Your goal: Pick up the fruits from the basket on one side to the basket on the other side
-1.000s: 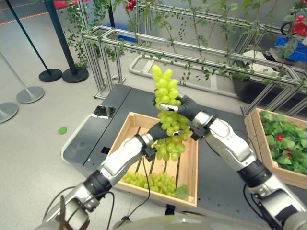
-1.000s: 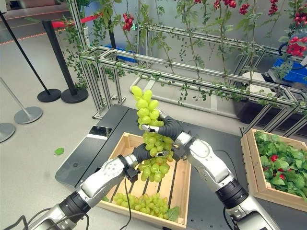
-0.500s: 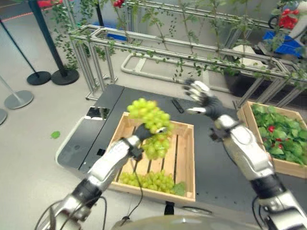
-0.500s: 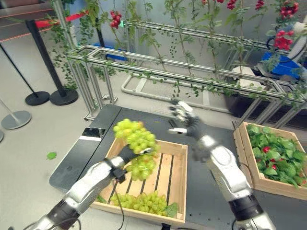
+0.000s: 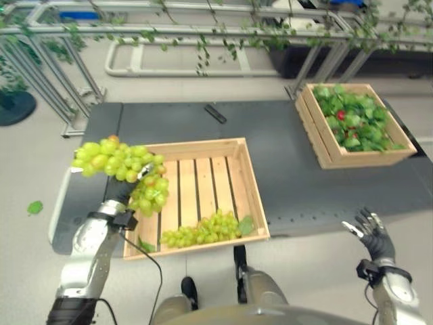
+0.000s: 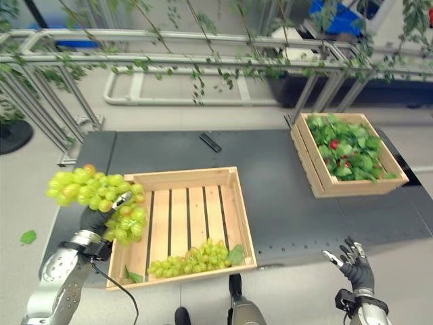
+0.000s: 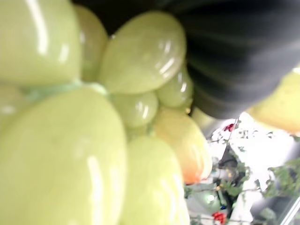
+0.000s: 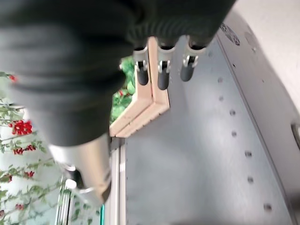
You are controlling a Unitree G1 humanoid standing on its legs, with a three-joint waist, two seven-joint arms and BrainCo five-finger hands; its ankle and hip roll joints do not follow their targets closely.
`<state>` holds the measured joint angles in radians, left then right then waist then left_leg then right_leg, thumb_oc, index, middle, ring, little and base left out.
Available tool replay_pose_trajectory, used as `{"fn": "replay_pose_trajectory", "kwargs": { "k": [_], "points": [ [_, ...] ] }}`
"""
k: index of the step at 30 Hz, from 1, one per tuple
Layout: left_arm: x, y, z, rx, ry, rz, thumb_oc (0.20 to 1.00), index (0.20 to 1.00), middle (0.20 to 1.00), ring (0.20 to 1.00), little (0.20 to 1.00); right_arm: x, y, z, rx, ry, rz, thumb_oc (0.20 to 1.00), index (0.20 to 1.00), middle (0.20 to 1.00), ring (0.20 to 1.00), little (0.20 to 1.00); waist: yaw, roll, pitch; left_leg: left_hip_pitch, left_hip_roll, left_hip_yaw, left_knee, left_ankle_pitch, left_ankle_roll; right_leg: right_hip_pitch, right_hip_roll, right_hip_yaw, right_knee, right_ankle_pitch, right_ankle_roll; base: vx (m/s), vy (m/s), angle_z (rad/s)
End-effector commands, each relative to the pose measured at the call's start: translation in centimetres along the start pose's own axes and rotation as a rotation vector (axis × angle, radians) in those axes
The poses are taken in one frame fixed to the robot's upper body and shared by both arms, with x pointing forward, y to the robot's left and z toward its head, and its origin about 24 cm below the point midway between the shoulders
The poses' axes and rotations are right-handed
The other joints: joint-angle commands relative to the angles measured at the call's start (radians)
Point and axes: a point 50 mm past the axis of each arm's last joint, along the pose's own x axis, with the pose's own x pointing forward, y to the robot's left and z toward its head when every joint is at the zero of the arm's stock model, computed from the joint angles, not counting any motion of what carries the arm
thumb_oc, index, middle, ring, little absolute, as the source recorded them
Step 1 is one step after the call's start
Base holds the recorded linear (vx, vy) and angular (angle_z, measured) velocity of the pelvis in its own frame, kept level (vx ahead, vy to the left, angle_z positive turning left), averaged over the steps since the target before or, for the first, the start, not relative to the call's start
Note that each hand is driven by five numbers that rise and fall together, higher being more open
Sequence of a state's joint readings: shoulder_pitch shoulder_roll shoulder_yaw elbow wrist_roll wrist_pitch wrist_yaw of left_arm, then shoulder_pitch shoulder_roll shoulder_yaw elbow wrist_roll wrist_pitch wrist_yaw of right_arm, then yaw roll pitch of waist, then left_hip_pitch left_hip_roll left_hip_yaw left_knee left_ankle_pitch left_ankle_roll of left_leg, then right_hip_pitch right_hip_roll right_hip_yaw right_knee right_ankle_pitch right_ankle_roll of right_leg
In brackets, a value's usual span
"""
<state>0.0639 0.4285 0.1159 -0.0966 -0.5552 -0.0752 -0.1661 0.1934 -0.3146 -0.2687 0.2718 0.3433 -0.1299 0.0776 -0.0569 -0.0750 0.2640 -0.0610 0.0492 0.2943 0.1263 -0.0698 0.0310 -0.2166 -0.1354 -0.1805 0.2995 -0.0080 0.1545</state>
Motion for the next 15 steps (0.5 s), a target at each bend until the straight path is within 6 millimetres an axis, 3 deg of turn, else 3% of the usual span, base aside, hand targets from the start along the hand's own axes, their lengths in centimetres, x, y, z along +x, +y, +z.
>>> {"fn": "replay_pose_trajectory", "kwargs": {
  "k": [1, 3, 5, 8, 10, 11, 13, 14, 15],
  "points": [
    [-0.1, 0.1, 4.2, 0.136, -0.204, -0.018, 0.200, 0.200, 0.200, 0.200, 0.200, 1.1, 0.8, 3.3, -0.046, -0.161, 0.047, 1.000, 1.000, 1.000, 1.000, 1.000, 0.019, 0.001, -0.083, -0.098, -0.030, -0.098, -0.019, 0.048, 0.017, 0.123, 0.015, 0.041, 0.128, -0.144, 0.003, -0.10, -0.097, -0.17],
    [0.0, 0.2, 4.4, 0.155, -0.217, 0.004, 0.200, 0.200, 0.200, 0.200, 0.200, 1.0, 0.9, 3.3, -0.083, -0.160, 0.057, 1.000, 1.000, 1.000, 1.000, 1.000, 0.034, -0.002, -0.099, -0.127, -0.031, -0.106, 0.002, 0.057, 0.015, 0.189, 0.043, 0.083, 0.174, -0.183, -0.006, -0.10, -0.184, 0.11],
    [0.1, 0.3, 4.5, 0.181, -0.231, 0.022, 0.200, 0.200, 0.200, 0.200, 0.200, 0.9, 0.5, 3.3, -0.098, -0.162, 0.047, 1.000, 1.000, 1.000, 1.000, 1.000, 0.052, -0.017, -0.113, -0.190, -0.020, -0.116, 0.061, 0.069, 0.007, 0.274, 0.056, 0.129, 0.129, -0.204, -0.020, -0.18, -0.285, 0.07],
    [-0.2, 0.9, 3.9, 0.168, -0.222, 0.076, 0.200, 0.200, 0.200, 0.200, 0.200, 0.8, 0.2, 3.8, -0.108, -0.179, 0.045, 1.000, 1.000, 1.000, 1.000, 1.000, 0.069, -0.008, -0.113, -0.271, 0.028, -0.144, 0.092, 0.141, -0.031, 0.327, 0.094, 0.156, 0.012, -0.341, -0.078, -0.28, -0.324, 0.19],
    [-0.5, 1.2, 3.9, 0.165, -0.228, 0.104, 0.200, 0.200, 0.200, 0.200, 0.200, 1.0, -0.1, 4.6, -0.131, -0.208, 0.042, 1.000, 1.000, 1.000, 1.000, 1.000, 0.083, 0.010, -0.085, -0.292, 0.075, -0.158, 0.068, 0.222, -0.077, 0.318, 0.117, 0.137, -0.031, -0.345, -0.102, -0.45, -0.407, -0.08],
    [-0.5, 1.1, 3.7, 0.154, -0.226, 0.112, 0.200, 0.200, 0.200, 0.200, 0.200, 1.0, -0.5, 4.9, -0.139, -0.216, 0.037, 1.000, 1.000, 1.000, 1.000, 1.000, 0.095, 0.038, -0.065, -0.298, 0.108, -0.185, 0.022, 0.287, -0.111, 0.311, 0.155, 0.130, -0.069, -0.328, -0.119, -0.52, -0.436, -0.30],
    [-0.5, 0.9, 3.2, 0.138, -0.213, 0.112, 0.200, 0.200, 0.200, 0.200, 0.200, 0.4, -1.5, 4.9, -0.160, -0.207, 0.023, 1.000, 1.000, 1.000, 1.000, 1.000, 0.081, 0.058, -0.043, -0.288, 0.118, -0.218, -0.058, 0.295, -0.136, 0.311, 0.172, 0.113, -0.096, -0.318, -0.121, -0.44, -0.408, -0.27],
    [-0.1, 0.6, 2.5, 0.108, -0.197, 0.118, 0.200, 0.200, 0.200, 0.200, 0.200, 0.1, -2.6, 5.0, -0.204, -0.197, -0.009, 1.000, 1.000, 1.000, 1.000, 1.000, 0.064, 0.065, -0.024, -0.268, 0.119, -0.209, -0.133, 0.293, -0.146, 0.327, 0.183, 0.086, -0.136, -0.293, -0.125, -0.38, -0.383, 0.49],
    [0.1, 0.4, 2.2, 0.091, -0.195, 0.116, 0.200, 0.200, 0.200, 0.200, 0.200, 0.0, -3.3, 5.2, -0.226, -0.202, -0.039, 1.000, 1.000, 1.000, 1.000, 1.000, 0.056, 0.061, -0.010, -0.272, 0.124, -0.185, -0.132, 0.293, -0.155, 0.328, 0.184, 0.068, -0.152, -0.275, -0.129, -0.40, -0.358, 0.86]
  ]
}}
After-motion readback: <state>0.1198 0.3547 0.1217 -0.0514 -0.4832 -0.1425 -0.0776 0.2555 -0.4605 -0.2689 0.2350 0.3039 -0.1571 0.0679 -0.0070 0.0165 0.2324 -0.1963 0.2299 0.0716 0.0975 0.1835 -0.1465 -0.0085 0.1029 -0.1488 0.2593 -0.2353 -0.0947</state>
